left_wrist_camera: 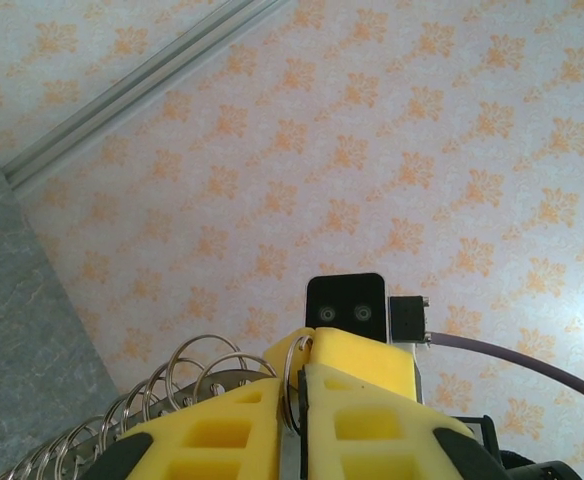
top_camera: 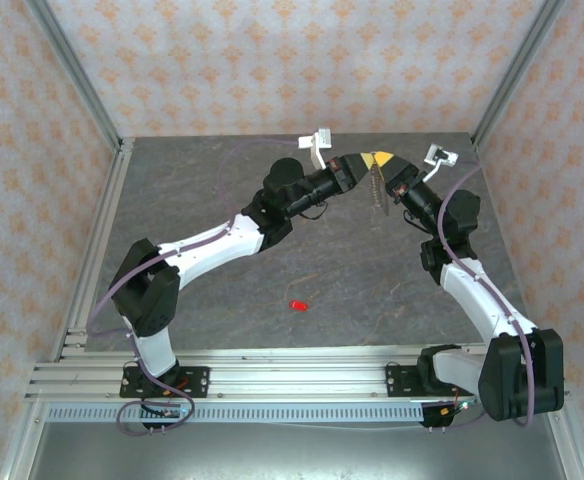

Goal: Put the keys on the keyring

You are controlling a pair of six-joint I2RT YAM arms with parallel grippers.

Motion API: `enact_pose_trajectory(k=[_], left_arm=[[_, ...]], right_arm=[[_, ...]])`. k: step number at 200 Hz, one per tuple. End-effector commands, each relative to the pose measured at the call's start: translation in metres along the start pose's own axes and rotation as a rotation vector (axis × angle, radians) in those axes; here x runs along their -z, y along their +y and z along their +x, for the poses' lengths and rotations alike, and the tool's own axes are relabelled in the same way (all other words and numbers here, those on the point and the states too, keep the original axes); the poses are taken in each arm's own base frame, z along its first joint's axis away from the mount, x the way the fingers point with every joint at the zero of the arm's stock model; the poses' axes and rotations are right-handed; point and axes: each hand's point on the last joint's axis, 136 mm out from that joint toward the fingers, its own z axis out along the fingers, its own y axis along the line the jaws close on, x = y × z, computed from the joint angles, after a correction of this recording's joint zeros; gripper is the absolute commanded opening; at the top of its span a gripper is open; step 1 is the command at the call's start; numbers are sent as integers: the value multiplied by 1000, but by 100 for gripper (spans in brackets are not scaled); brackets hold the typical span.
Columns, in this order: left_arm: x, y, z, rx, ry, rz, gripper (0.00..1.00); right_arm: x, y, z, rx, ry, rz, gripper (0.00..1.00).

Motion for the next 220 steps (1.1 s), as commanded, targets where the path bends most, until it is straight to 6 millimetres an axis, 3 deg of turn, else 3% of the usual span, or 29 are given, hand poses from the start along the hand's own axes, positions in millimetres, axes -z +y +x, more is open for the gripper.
enact_pose_trajectory(k=[1, 33, 104, 122, 138, 184, 220], left_arm=[[-6, -16, 1, -2, -11, 56, 10], [-5, -13, 2, 9, -28, 65, 0], [-2, -12, 3, -39, -28, 80, 0], [2, -14, 2, -82, -7, 89, 0], [9, -11, -2, -122, 15, 78, 0], [33, -8, -14, -256, 118, 59, 0], [48, -12, -18, -365, 193, 8, 0]], right_arm=[[1, 17, 4, 48, 19, -60, 0], [1, 16, 4, 47, 19, -57, 0], [6, 15, 7, 51, 21, -33, 0], [8, 11, 4, 57, 7, 11, 24], [14, 8, -2, 64, -18, 56, 37], [46, -19, -13, 27, -95, 235, 52], [70, -51, 4, -13, -90, 349, 62]])
